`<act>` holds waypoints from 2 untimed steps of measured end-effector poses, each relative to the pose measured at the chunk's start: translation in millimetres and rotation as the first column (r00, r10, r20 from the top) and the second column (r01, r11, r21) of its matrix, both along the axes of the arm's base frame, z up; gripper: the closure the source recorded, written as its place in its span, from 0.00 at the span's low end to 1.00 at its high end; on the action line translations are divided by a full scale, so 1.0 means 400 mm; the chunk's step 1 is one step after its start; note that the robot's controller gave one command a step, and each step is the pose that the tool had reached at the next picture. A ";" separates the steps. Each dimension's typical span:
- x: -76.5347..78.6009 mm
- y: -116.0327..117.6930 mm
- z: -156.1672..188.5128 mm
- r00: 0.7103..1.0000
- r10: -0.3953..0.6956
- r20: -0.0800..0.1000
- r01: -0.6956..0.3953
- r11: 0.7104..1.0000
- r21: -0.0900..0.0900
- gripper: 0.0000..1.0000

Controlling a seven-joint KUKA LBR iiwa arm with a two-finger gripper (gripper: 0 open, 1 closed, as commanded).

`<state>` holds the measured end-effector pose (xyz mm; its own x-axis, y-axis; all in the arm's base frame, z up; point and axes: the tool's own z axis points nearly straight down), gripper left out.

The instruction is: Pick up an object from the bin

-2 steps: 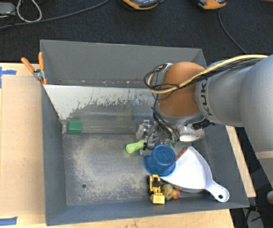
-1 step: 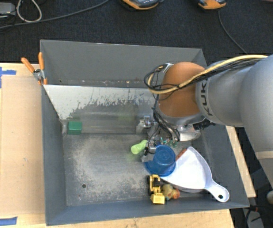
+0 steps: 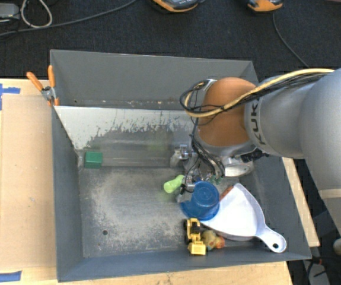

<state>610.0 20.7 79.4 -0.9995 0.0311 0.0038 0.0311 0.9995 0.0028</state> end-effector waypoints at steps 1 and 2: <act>-0.040 -0.097 -0.022 0.999 -0.033 0.004 0.033 0.999 0.001 1.00; -0.040 -0.097 -0.022 0.999 -0.033 0.004 0.033 0.999 0.002 1.00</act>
Offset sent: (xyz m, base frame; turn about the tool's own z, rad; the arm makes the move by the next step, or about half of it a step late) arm 0.0000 0.0000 0.0000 0.0000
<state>594.1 -17.9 70.6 -0.9979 0.0640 0.0003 0.0640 0.9979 0.0045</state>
